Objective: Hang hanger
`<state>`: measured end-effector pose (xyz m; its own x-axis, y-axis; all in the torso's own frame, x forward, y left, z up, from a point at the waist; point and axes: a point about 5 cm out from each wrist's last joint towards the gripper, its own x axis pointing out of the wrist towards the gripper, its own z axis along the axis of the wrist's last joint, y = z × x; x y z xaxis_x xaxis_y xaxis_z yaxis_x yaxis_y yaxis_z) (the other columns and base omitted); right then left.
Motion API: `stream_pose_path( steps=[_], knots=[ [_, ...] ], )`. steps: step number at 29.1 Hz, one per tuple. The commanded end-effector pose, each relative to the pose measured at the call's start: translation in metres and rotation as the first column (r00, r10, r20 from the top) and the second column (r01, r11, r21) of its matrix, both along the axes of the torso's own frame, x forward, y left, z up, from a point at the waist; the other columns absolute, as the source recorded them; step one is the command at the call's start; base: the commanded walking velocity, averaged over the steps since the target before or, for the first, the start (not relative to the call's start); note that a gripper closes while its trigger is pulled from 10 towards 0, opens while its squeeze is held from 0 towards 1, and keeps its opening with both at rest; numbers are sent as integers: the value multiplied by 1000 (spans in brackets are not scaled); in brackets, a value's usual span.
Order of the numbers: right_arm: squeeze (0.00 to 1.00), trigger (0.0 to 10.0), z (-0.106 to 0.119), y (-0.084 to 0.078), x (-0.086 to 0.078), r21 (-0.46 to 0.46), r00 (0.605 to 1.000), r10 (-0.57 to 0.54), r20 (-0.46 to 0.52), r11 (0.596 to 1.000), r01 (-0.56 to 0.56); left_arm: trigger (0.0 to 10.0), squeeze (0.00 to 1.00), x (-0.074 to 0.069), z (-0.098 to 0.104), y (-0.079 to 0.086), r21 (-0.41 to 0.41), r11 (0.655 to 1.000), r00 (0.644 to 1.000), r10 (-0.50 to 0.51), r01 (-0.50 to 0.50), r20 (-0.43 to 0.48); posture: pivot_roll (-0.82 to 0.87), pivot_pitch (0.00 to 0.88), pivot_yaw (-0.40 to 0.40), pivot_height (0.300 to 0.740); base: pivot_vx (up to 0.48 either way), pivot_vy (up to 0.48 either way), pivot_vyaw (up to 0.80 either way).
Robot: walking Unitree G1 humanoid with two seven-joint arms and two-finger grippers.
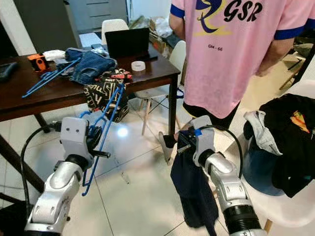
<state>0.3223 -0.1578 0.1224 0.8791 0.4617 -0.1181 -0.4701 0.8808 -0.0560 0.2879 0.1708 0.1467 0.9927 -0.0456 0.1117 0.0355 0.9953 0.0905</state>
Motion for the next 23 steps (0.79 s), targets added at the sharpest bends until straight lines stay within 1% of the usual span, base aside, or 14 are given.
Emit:
stream_pose_path(
  steps=[1, 8, 10, 13, 17, 23],
  knots=[
    [0, 10000, 4, 3, 0, 13, 1000, 14, 26, 1000, -14, 10000, 0, 1, -3, -1, 1, 1000, 1000, -6, 6, -20, 27, 0, -5, 740, 319, 0, 0],
    [0, 10000, 5, 6, -1, 7, 998, 41, 39, 999, -41, 10000, 0, 2, -2, -1, -3, 1000, 1000, -6, 6, -21, 26, 0, -5, 740, 405, 0, 0],
    [0, 10000, 6, 7, -3, 12, 996, 72, 53, 997, -72, 10000, 0, 3, -1, -2, -5, 1000, 1000, -8, 8, -19, 26, 0, -5, 740, 446, 0, 0],
    [0, 10000, 6, 9, -5, -4, 994, 95, 61, 996, -95, 10000, 0, 3, -1, -2, -7, 1000, 1000, -8, 8, -19, 26, 0, -6, 740, 442, 0, 717],
    [0, 10000, 7, 8, -5, -1, 994, 90, 68, 996, -90, 10000, 0, 4, -1, -2, -9, 1000, 1000, -8, 8, -19, 25, 0, -6, 740, 412, 0, 759],
    [0, 10000, 7, 7, -4, -3, 995, 79, 67, 997, -79, 10000, 0, 4, -2, -3, -12, 1000, 1000, -11, 11, -19, 22, 0, -5, 740, 378, 0, 0]
  ],
)
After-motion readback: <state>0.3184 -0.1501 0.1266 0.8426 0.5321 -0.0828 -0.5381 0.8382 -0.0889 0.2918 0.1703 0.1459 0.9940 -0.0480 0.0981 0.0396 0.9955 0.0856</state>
